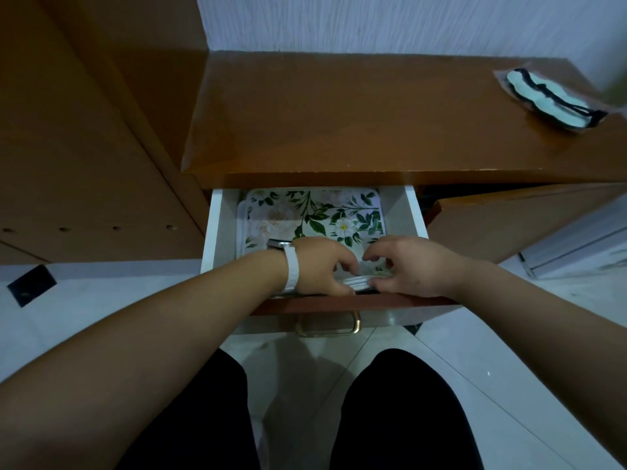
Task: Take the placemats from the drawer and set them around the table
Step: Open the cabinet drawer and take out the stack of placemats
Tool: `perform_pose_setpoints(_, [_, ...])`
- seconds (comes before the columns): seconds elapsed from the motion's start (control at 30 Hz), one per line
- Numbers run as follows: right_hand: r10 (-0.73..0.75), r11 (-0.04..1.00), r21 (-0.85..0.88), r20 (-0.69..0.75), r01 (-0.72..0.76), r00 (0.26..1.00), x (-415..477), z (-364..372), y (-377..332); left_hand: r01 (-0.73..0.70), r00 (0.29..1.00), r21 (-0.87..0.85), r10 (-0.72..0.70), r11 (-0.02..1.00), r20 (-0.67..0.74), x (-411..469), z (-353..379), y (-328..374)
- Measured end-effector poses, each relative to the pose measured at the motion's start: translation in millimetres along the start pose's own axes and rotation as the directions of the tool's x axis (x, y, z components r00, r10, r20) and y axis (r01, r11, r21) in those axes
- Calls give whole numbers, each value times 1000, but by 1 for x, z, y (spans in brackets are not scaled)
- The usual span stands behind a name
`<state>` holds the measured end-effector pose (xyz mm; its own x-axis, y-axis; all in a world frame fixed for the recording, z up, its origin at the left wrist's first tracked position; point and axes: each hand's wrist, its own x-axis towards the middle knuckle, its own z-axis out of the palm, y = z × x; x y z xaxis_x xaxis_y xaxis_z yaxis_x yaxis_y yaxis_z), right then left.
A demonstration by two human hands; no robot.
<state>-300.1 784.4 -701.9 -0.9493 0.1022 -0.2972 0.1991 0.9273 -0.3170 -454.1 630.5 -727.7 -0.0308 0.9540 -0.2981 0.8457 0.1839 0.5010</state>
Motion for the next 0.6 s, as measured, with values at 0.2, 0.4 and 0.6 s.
perform_pose_setpoints(0.2, [10,1000,6,-18,-10,1000,-1,3,2,-27,997,49,30,998,-69,-3,2,3])
perform_pose_setpoints(0.4, [-20,1000,18,84,18,996,2,-2,-3,15,984,120,7,993,-178,-5,6,1])
perform_pose_setpoints(0.6, [-23,997,-64,147,33,989,10,-1,-7,94,964,55,-77,994,-255,-15,3,1])
